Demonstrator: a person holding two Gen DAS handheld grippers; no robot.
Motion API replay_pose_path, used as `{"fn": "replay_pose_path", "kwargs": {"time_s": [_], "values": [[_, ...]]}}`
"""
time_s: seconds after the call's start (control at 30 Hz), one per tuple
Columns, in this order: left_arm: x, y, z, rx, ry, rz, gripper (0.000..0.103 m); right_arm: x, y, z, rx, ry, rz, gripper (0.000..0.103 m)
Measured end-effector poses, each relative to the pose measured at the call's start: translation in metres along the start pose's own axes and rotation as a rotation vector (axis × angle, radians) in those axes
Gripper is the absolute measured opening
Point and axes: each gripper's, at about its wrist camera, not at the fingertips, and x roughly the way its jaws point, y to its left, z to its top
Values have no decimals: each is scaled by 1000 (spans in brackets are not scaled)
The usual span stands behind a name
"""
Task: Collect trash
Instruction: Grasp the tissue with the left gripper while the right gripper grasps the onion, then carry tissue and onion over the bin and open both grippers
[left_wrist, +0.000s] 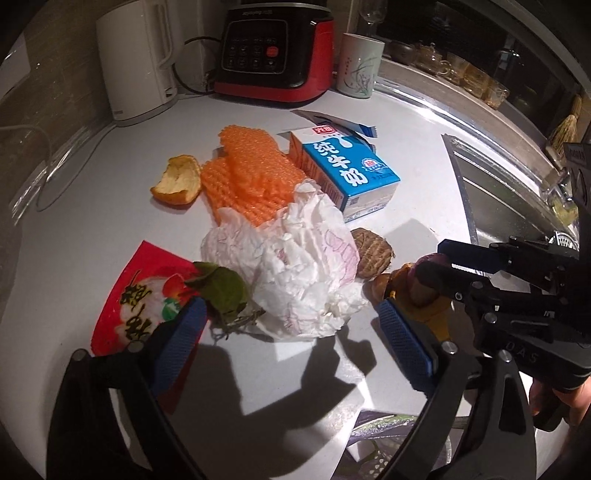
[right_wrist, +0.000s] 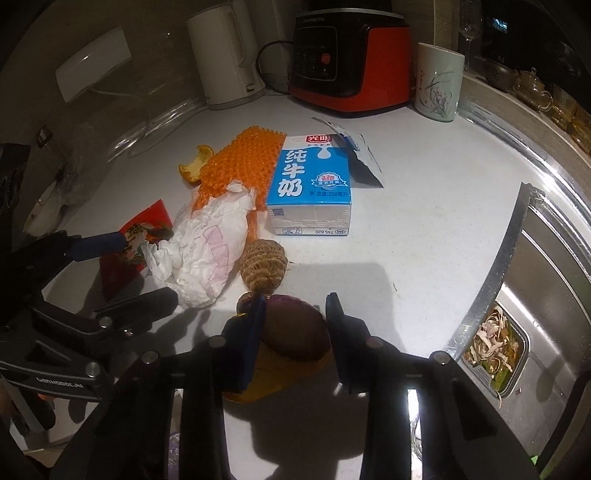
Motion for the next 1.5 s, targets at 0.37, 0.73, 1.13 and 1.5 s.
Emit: {"fn": "replay_pose_path", "kwargs": {"time_s": [0.37,0.73,1.13,1.5], "values": [[12,6,0,-8,33,-31,10,-6,-15,-1,48,7,69,16],[0,5,-2,31,16,-64,8,4,-8,-2,-73,48,47,40],[-46,7,15,15,-88,-98,7,-26,-11,13,-54,-62,83,7],[-110,-14,-6,24,-165,-126,7,-82,9,-3,-77,-114,103,7]]}}
